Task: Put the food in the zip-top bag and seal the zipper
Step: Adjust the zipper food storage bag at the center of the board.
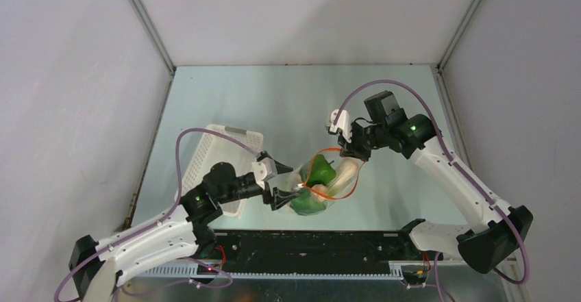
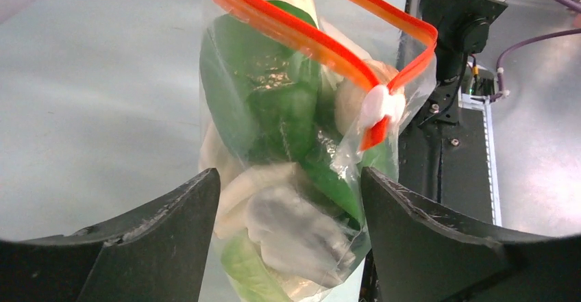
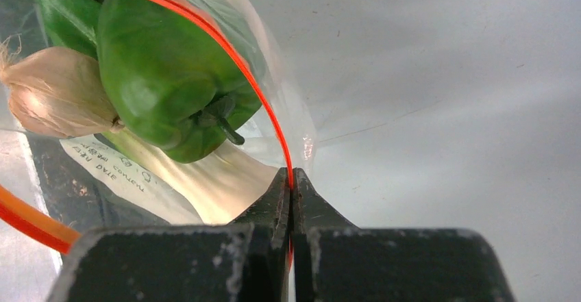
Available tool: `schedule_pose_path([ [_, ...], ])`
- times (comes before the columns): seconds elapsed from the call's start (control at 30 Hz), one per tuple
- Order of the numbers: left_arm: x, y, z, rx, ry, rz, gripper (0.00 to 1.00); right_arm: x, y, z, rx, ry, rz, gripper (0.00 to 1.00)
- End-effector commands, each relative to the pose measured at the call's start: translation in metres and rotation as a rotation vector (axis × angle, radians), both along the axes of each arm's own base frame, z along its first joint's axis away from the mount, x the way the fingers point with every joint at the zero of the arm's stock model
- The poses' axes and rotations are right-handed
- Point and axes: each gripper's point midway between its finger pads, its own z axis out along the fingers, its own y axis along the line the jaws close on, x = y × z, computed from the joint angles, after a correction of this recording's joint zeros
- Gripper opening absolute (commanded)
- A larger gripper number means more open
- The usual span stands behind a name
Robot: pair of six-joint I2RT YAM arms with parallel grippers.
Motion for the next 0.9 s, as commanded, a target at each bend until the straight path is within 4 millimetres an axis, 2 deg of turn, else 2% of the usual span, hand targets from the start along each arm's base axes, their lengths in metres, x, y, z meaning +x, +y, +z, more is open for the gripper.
schedule_pose_path([
  [0.0, -0.005, 0.002, 0.031, -0.152, -0.007, -0.034, 0.83, 0.008, 0.001, 0.009, 0.006, -0.002, -0.028, 0.0],
  [0.2, -0.018, -0.004, 0.046, -0.249, 0.058, -0.119, 0.95, 0.008, 0.003, 0.01, 0.016, 0.017, -0.043, 0.0],
  [0.23, -0.017, -0.007, 0.042, -0.237, 0.078, -0.123, 0.96, 0.007, 0.003, 0.011, 0.02, 0.018, -0.042, 0.0],
  [0.27, -0.017, -0.01, 0.044, -0.237, 0.088, -0.134, 0.96, 0.006, 0.004, 0.013, 0.027, 0.02, -0.048, 0.0],
  [0.37, -0.013, -0.02, 0.032, -0.185, 0.14, -0.154, 0.95, 0.003, 0.005, 0.018, 0.047, 0.036, -0.058, 0.0],
  [0.5, -0.02, -0.03, 0.03, -0.157, 0.169, -0.228, 0.91, -0.005, 0.006, 0.025, 0.064, 0.099, -0.074, 0.0],
  [0.67, -0.021, -0.029, 0.026, -0.151, 0.193, -0.226, 0.9, -0.011, 0.005, 0.028, 0.061, 0.228, -0.141, 0.0],
  [0.87, -0.022, -0.019, 0.023, -0.172, 0.177, -0.185, 0.9, -0.006, 0.005, 0.033, 0.076, 0.363, -0.317, 0.0],
])
